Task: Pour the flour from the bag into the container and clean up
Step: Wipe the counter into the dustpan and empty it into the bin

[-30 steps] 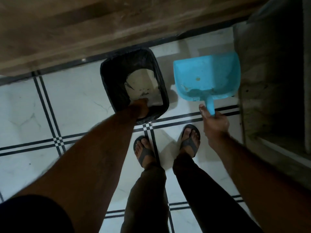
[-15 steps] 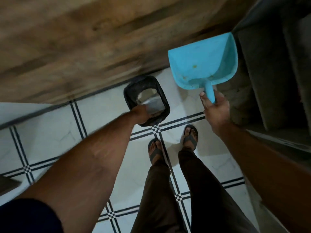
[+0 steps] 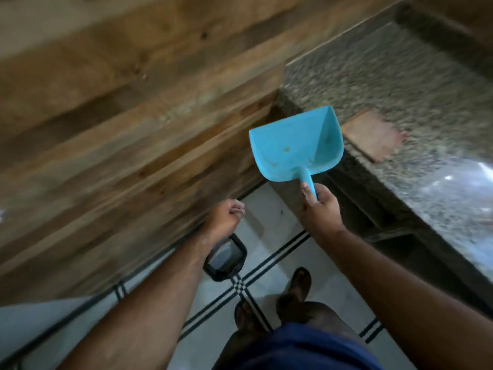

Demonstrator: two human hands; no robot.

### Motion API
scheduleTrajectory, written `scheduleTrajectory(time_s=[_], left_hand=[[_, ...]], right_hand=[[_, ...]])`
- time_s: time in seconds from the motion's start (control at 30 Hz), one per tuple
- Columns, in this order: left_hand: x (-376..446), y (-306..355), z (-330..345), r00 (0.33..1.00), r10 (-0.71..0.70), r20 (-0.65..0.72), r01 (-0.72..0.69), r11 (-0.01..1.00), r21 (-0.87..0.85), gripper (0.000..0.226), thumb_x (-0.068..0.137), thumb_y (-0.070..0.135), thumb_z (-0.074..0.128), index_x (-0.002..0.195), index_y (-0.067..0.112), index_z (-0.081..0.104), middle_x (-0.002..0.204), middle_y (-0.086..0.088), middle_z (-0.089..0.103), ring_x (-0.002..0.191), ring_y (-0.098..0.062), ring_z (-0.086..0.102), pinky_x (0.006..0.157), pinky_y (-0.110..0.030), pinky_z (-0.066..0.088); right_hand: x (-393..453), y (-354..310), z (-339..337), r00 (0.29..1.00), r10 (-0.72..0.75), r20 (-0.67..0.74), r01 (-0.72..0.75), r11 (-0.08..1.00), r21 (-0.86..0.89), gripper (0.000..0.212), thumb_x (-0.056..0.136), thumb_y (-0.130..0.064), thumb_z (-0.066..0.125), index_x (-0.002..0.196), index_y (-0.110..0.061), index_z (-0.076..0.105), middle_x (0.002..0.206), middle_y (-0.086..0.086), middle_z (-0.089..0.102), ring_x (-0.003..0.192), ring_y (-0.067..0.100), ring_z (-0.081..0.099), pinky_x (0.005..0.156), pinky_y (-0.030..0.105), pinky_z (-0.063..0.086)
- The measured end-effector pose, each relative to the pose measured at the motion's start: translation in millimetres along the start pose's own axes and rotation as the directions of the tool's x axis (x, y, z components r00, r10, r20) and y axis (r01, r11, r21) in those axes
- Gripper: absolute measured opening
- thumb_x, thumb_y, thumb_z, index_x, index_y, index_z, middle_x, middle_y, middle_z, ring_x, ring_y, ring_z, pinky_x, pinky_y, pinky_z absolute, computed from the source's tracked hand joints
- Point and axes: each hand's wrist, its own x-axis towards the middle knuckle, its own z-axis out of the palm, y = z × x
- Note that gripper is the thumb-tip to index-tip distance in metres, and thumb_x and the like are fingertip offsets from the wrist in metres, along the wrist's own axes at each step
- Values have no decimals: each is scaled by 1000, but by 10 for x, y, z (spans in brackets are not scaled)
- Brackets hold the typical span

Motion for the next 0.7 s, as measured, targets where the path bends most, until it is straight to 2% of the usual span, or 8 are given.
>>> scheduleTrajectory(time_s=[0.03,0.1,0.2,0.23,0.3,0.4,0.5,0.7], left_hand=[[-32,249,-11,999,44,-17,-44,999,-16,16,102,7,63,108,13,77,98,2,73,89,-9,66,71,-8,49],[-32,688,13,991,128,-22,-129,991,-21,18,101,9,66,105,21,78,99,5,76,90,-10,70,78,-17,54],[67,1264,126,976,214,28,-213,977,-18,24,99,8,70,89,30,75,89,7,77,82,-10,70,83,-30,56],[108,1445,194,968,247,49,-247,969,-3,25,99,8,72,88,30,75,87,6,77,80,-10,69,83,-31,55],[198,1785,365,942,321,101,-329,942,70,19,99,12,74,91,29,76,88,1,78,79,-12,69,80,-29,54],[346,2230,713,912,377,164,-406,890,209,13,97,19,76,95,31,77,88,6,78,82,-10,70,77,-23,51],[505,2583,1124,896,384,222,-437,851,292,10,97,22,76,105,24,81,93,4,79,92,-14,73,81,-24,51],[862,2991,1768,912,319,257,-407,775,483,28,95,30,77,120,17,78,113,-5,81,110,-25,74,93,-30,55]], right_hand=[[-75,-149,-150,999,-36,-24,36,999,35,23,108,-44,61,104,-23,70,76,-3,64,63,5,62,60,28,53],[-191,-409,-455,996,-77,-48,84,983,164,13,111,-31,58,112,-22,67,86,6,69,66,3,67,58,21,53],[-282,-656,-949,997,-72,-4,68,929,364,15,109,-5,55,115,-18,56,95,11,77,73,19,70,64,28,56],[-301,-712,-1124,999,-53,-13,54,918,392,23,103,4,56,112,-17,54,91,13,75,67,24,66,60,32,55],[-311,-756,-1490,993,3,-118,44,919,392,28,92,10,56,98,-17,52,76,13,62,49,22,52,46,27,45],[-235,-604,-2030,945,130,-300,18,896,444,27,107,-16,57,84,-22,45,62,5,42,40,13,35,36,20,29],[-174,-299,-2515,913,211,-350,-19,877,479,37,112,-49,49,83,-26,42,57,0,36,38,13,30,36,19,26],[-129,164,-3246,904,296,-309,-130,878,460,35,113,-47,47,89,-21,47,59,2,53,49,20,49,49,27,39]])
